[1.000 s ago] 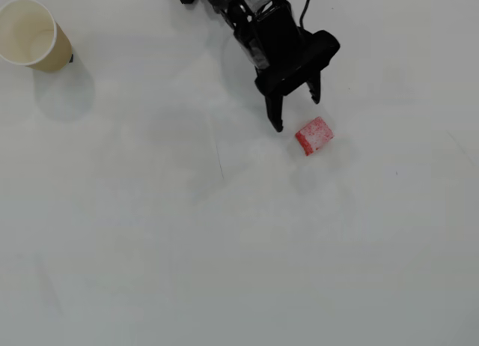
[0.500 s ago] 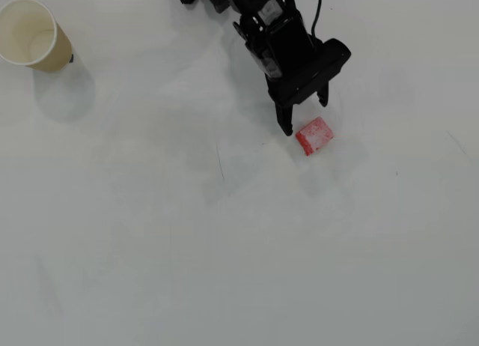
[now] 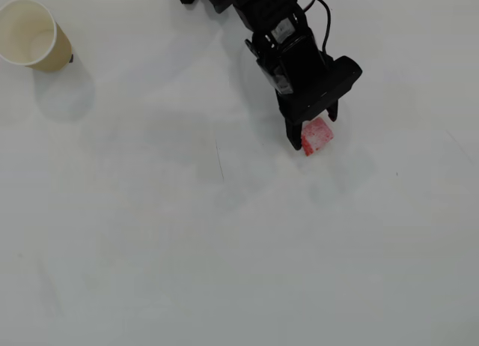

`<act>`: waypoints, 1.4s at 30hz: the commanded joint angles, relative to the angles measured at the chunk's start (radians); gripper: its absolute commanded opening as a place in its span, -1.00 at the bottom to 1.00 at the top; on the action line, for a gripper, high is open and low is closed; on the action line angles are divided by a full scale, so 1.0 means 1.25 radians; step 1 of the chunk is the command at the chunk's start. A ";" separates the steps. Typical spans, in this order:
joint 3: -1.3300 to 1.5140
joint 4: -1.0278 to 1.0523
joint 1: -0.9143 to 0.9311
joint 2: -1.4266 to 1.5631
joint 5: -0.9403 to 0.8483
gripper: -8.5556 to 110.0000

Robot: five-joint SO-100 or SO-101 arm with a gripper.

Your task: Pick up the cube and drop it in the cup.

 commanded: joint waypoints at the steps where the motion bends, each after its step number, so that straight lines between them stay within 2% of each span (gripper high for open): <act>1: -0.102 -0.040 0.011 0.001 -0.011 -0.35; 42: -0.180 -0.091 0.023 -0.167 -0.005 -0.35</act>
